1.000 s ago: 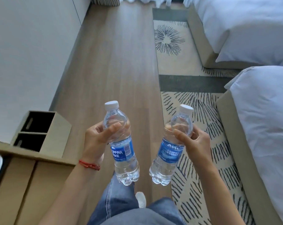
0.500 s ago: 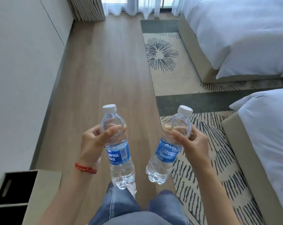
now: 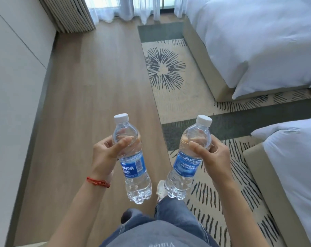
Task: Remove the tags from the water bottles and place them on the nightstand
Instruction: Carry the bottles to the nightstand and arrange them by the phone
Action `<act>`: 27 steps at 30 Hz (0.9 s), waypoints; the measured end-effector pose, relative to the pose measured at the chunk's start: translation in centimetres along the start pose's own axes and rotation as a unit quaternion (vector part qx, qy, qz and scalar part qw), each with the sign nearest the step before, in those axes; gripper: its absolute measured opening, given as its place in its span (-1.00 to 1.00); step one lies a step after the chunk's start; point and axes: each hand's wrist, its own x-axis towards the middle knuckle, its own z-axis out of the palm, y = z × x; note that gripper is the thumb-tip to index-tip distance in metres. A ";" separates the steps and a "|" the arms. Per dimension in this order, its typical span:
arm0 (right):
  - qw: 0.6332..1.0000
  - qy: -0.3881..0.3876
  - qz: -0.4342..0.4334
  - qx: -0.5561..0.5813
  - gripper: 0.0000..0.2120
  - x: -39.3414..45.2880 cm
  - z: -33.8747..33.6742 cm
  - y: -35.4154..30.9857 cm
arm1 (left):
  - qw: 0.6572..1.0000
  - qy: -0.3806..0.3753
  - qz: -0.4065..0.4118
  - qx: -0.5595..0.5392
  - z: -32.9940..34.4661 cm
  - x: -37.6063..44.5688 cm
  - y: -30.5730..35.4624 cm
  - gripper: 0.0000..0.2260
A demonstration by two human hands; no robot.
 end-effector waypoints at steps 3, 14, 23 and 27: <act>1.000 0.008 -0.005 -0.002 -0.67 5.5 -1.5 -1.0 | 1.000 -0.014 0.001 0.005 3.6 4.9 1.6 -0.66; 0.995 0.096 0.008 0.008 -0.63 18.8 -6.0 -1.5 | 0.992 -0.119 -0.025 0.026 14.7 20.7 5.2 -0.65; 0.970 0.243 0.016 0.022 -0.65 29.0 -8.6 -1.6 | 0.964 -0.249 -0.045 0.082 25.4 34.8 7.7 -0.70; 0.951 0.308 0.018 0.025 -0.61 33.2 -9.7 -2.0 | 0.939 -0.324 -0.034 0.112 30.1 40.2 9.2 -0.77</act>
